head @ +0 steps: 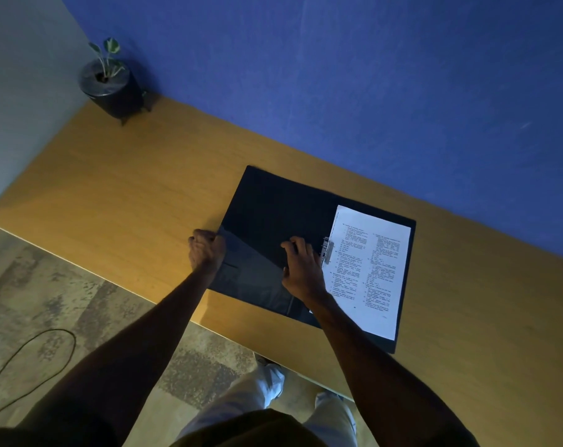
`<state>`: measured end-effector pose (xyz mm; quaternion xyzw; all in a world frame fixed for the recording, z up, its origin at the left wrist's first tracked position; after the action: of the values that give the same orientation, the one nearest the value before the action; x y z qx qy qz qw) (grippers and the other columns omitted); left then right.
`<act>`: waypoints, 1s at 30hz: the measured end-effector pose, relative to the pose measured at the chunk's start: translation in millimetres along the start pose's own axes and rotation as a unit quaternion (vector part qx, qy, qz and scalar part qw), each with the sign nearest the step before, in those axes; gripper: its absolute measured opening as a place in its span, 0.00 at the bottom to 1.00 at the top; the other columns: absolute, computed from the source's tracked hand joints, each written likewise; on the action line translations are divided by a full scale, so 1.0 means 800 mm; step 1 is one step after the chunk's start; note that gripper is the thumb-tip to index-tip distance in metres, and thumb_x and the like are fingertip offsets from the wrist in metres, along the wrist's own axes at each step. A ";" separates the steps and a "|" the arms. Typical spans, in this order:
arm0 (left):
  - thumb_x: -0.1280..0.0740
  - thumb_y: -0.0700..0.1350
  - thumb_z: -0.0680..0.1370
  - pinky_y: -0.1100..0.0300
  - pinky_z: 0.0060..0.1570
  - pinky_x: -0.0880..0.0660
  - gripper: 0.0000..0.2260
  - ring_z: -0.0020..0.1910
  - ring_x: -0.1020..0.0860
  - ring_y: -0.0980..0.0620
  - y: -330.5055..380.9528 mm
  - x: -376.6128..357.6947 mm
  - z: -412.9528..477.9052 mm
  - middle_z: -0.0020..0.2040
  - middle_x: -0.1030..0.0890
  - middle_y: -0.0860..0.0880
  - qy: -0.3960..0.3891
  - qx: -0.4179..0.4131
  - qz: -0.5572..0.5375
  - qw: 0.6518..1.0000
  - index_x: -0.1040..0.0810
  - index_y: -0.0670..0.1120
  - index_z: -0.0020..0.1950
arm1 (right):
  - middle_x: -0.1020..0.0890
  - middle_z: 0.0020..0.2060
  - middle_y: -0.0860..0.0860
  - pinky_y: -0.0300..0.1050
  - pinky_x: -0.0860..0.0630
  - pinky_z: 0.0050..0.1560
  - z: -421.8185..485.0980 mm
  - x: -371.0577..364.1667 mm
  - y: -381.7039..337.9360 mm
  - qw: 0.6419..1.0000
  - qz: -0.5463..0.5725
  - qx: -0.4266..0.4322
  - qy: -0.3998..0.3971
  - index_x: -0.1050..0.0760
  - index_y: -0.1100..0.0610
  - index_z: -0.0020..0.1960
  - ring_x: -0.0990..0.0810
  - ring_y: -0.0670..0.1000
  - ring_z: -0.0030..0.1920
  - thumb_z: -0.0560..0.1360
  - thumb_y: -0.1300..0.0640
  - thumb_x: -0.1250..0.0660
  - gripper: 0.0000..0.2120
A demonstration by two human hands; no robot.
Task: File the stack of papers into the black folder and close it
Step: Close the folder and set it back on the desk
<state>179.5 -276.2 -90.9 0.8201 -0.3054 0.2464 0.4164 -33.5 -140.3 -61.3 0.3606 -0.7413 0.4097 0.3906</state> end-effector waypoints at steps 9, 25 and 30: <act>0.39 0.54 0.87 0.46 0.60 0.24 0.19 0.68 0.19 0.31 0.028 0.027 -0.019 0.70 0.17 0.35 0.020 -0.084 -0.006 0.996 0.17 0.49 0.72 | 0.42 0.85 0.52 0.58 0.39 0.86 -0.017 -0.004 -0.004 0.999 0.037 0.002 -0.003 0.41 0.52 0.85 0.40 0.55 0.85 0.81 0.58 0.31 0.35; 0.47 0.72 0.83 0.41 0.44 0.12 0.36 0.47 0.11 0.38 0.148 0.048 -0.181 0.51 0.10 0.41 -0.067 -0.206 -0.046 0.975 0.11 0.46 0.59 | 0.38 0.86 0.51 0.50 0.36 0.85 -0.075 0.082 0.016 0.916 0.398 0.013 0.060 0.39 0.54 0.87 0.38 0.51 0.86 0.87 0.54 0.35 0.30; 0.45 0.73 0.83 0.42 0.35 0.12 0.30 0.38 0.10 0.47 0.170 -0.001 -0.243 0.48 0.09 0.48 -0.121 -0.273 -0.040 0.954 0.12 0.54 0.54 | 0.13 0.62 0.48 0.45 0.22 0.62 -0.110 0.126 0.060 0.853 0.507 -0.027 0.120 0.19 0.52 0.68 0.17 0.45 0.59 0.86 0.47 0.35 0.16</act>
<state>53.9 -177.9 84.4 0.7105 -0.3762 0.0354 0.5936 -93.1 -64.5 42.7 -0.1275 -0.7798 0.5703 0.2243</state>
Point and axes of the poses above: each hand's wrist, its own z-axis towards the middle knuckle, its own x-axis out of the back of the hand, y = z × x, the point moved 8 cm from there along z, towards the middle knuckle
